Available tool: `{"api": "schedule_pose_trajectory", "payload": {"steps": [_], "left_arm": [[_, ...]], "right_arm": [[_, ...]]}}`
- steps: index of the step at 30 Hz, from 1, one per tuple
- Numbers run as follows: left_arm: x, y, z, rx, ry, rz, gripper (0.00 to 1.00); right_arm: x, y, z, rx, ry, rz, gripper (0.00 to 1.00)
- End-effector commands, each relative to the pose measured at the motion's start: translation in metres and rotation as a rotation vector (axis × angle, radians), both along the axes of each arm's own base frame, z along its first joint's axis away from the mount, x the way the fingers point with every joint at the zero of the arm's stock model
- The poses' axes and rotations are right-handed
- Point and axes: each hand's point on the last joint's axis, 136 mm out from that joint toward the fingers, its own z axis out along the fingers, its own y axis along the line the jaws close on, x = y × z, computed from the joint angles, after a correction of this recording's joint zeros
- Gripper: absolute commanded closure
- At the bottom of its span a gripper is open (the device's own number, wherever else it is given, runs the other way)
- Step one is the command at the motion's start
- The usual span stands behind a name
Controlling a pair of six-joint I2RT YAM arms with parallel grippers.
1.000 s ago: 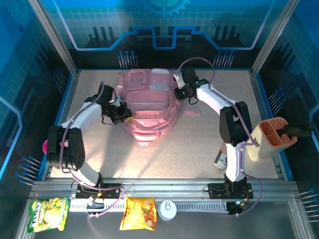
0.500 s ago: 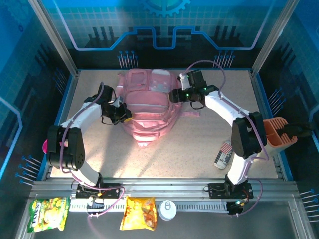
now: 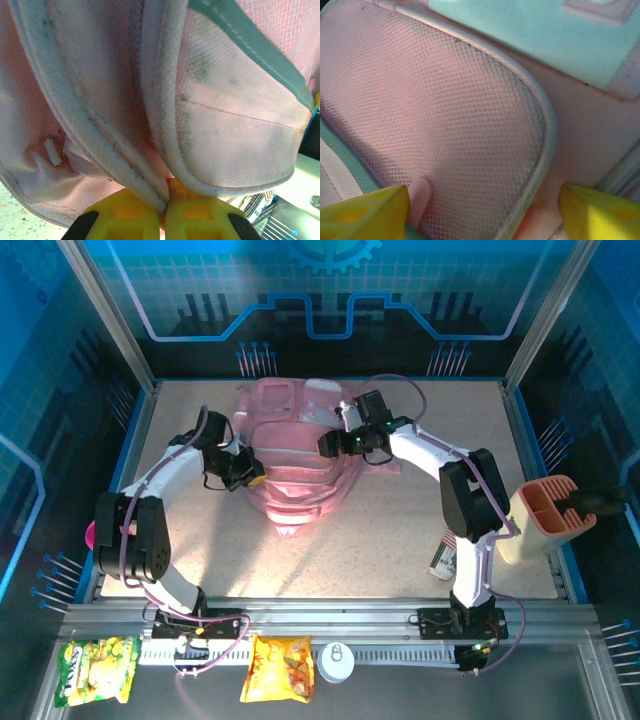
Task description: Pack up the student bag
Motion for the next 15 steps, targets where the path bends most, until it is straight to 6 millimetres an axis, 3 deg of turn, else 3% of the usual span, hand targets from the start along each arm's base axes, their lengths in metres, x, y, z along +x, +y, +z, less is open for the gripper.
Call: {"api": "schedule_pose_trajectory", "payload": {"steps": [1,4,10,15], "left_arm": [[0.005,-0.006,0.011,-0.038,-0.027,-0.010,0.97],[0.006,-0.006,0.011,-0.044,-0.027,-0.003,0.97],[0.010,-0.006,0.012,-0.045,-0.033,0.004,0.97],[0.013,-0.007,0.013,-0.052,-0.038,0.005,0.98]], "right_arm": [[-0.008,0.023,0.009,0.068,-0.002,0.091,0.21],[-0.025,0.027,0.005,0.075,0.010,0.137,0.22],[-0.065,0.013,0.001,0.067,0.027,0.187,0.25],[-0.087,0.003,0.009,0.086,-0.022,0.212,0.30]]}}
